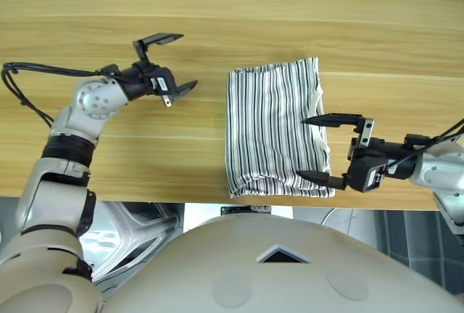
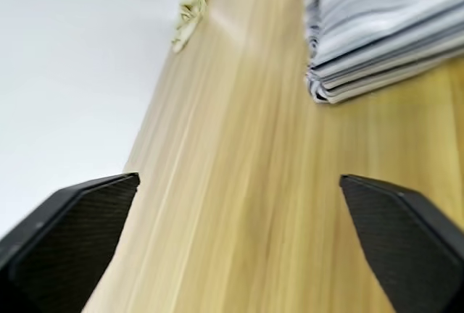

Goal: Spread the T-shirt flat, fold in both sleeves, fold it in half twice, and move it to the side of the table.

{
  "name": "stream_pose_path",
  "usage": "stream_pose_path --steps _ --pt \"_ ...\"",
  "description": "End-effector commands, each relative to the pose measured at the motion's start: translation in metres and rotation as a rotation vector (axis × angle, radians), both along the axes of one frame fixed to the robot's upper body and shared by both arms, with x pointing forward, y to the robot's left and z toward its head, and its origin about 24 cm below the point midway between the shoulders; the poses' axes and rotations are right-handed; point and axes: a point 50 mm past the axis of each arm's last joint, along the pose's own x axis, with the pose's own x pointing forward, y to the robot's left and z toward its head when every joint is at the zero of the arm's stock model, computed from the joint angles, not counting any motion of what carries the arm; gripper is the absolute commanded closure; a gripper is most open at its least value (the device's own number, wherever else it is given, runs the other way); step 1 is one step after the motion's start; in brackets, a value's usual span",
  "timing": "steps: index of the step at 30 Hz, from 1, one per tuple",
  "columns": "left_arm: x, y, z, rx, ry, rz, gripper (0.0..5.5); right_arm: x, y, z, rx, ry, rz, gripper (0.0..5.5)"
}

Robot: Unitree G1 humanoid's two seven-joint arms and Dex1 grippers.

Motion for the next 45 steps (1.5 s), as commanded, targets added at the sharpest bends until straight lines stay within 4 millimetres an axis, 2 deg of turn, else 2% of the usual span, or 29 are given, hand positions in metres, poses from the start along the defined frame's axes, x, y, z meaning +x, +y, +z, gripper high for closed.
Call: stream_pose_path --steps 1,3,5,7,10,14,19,23,29,34,40,45 --pt "-0.016 0.015 0.031 -0.102 0.06 -0.082 0.12 0.033 -0.023 0.021 -0.002 -0.104 -0.176 0.1" --pt "-0.031 0.022 0.057 -0.157 0.08 -0.159 0.12 0.056 -0.059 0.04 -0.047 -0.194 -0.358 0.1" --pt "-0.046 0.026 0.07 -0.143 0.144 -0.246 0.12 0.062 -0.086 0.044 -0.147 -0.213 -0.453 0.1" --pt "-0.059 0.03 0.065 -0.046 0.218 -0.282 0.12 0.063 -0.103 0.039 -0.246 -0.197 -0.502 0.1" --pt "-0.075 0.034 0.048 0.104 0.302 -0.299 0.12 0.053 -0.116 0.026 -0.351 -0.13 -0.477 0.1" --pt "-0.099 0.03 0.023 0.206 0.431 -0.363 0.12 0.032 -0.11 0.011 -0.422 -0.037 -0.354 0.1" --pt "-0.115 0.017 -0.003 0.235 0.511 -0.411 0.12 0.009 -0.099 -0.009 -0.457 0.086 -0.229 0.1" --pt "-0.127 0.009 -0.01 0.223 0.547 -0.461 0.12 -0.01 -0.087 -0.032 -0.509 0.194 -0.114 0.1" --pt "-0.13 -0.004 -0.016 0.188 0.535 -0.484 0.12 -0.032 -0.068 -0.057 -0.51 0.283 -0.007 0.1" --pt "-0.125 -0.014 -0.02 0.15 0.514 -0.457 0.12 -0.042 -0.056 -0.063 -0.491 0.301 0.04 0.1" --pt "-0.119 -0.029 -0.018 0.078 0.433 -0.426 0.12 -0.042 -0.047 -0.059 -0.459 0.272 0.05 0.1" --pt "-0.125 -0.046 -0.025 0.026 0.455 -0.477 0.12 -0.041 -0.043 -0.059 -0.448 0.266 0.054 0.1"
